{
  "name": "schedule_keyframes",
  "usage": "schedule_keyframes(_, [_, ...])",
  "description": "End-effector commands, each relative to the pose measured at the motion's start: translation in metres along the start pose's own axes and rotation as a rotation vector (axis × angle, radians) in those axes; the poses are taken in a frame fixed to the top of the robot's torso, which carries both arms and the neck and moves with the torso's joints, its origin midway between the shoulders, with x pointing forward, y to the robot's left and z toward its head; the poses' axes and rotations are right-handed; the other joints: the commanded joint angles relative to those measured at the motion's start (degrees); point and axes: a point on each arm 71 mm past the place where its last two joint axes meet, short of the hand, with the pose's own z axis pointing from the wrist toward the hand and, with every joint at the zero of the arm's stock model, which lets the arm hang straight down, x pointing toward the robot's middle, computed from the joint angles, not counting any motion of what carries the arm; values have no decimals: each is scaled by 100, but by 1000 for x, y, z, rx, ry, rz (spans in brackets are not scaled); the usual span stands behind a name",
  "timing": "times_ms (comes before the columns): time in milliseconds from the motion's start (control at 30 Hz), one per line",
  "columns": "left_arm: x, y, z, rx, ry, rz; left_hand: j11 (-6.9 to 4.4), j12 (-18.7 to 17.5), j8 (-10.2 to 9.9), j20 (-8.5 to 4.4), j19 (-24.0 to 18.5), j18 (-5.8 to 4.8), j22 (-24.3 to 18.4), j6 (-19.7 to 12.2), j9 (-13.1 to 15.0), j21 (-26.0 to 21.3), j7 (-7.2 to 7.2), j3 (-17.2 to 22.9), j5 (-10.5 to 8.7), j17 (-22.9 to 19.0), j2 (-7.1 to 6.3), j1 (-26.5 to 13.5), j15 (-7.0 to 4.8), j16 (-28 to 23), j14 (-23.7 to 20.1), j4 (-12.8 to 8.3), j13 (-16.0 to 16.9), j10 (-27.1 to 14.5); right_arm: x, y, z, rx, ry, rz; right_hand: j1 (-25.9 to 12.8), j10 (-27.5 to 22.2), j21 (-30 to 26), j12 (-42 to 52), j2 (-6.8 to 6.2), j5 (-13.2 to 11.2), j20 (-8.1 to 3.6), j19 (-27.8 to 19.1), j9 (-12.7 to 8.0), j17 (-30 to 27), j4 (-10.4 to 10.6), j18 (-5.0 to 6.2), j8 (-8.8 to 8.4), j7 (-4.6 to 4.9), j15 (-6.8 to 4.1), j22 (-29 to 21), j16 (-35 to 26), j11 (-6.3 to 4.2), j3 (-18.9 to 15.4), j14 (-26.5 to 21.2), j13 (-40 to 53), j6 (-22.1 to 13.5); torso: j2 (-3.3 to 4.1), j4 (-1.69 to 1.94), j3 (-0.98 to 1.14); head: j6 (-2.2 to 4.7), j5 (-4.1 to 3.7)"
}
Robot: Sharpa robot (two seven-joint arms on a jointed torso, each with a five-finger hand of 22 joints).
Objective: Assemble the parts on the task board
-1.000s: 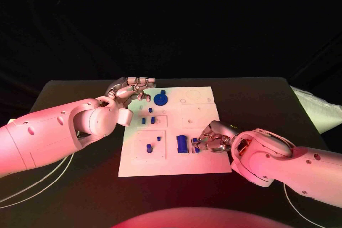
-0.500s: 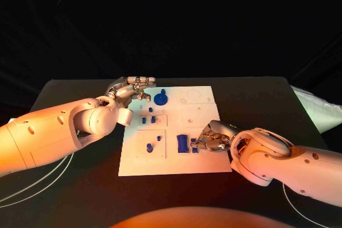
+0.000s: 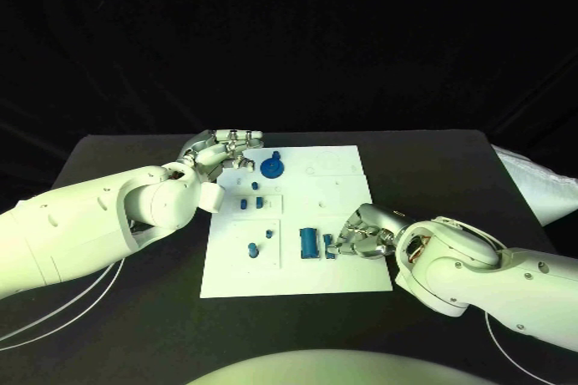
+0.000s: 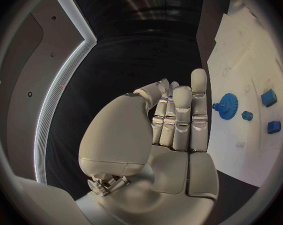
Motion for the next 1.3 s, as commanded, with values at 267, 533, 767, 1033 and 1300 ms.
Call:
schedule_keyframes(267, [2,0,1,3,21,-2,-5,46,43,18,-12,113,-9,-35,-7,-37,-8,-29,22,-6,52,21,-8,-20,-30,-21,3,-33,4,5,-1,-57,33,-47,45,-7,-22,-16,53,-169,11,-11,23,67,8,-78,-13,17,0,4,-28,15,-136,329,10,-18,3,7,-4,3,-20])
schedule_keyframes(533, [2,0,1,2,19,-2,-5,48,44,18,-12,113,-10,-35,-7,-38,-8,-29,26,-6,53,22,-8,-20,-30,-22,3,-35,4,3,1,-48,43,-58,38,-4,-20,-10,67,-183,11,-9,26,69,16,-79,-12,16,0,9,-27,16,-154,329,16,-17,3,5,-9,-15,-3])
schedule_keyframes(767, [2,0,1,1,20,-2,-5,48,44,18,-12,113,-10,-35,-7,-38,-8,-29,26,-6,53,22,-8,-20,-30,-22,3,-35,4,1,3,-36,50,-70,85,7,-14,9,136,-197,11,-3,36,76,3,-81,-6,10,-2,25,-24,10,-169,331,33,-9,1,5,-9,-26,7])
schedule_keyframes(1033, [2,0,1,1,22,-3,-5,48,44,18,-12,113,-10,-35,-7,-38,-8,-29,26,-6,53,22,-8,-20,-30,-22,3,-35,5,-3,11,-20,48,-80,191,23,-7,36,243,-205,7,5,52,95,-48,-83,3,4,-8,41,-13,3,-177,337,59,2,7,27,-8,-27,17])
schedule_keyframes(1300, [1,0,1,1,18,-1,-5,48,44,18,-12,113,-10,-35,-7,-38,-8,-29,26,-6,53,22,-8,-20,-30,-22,3,-35,4,-2,9,-38,28,-75,182,30,-5,44,239,-217,7,7,58,99,-49,-84,4,7,-7,46,-12,5,-228,338,68,2,2,12,-6,-24,41])
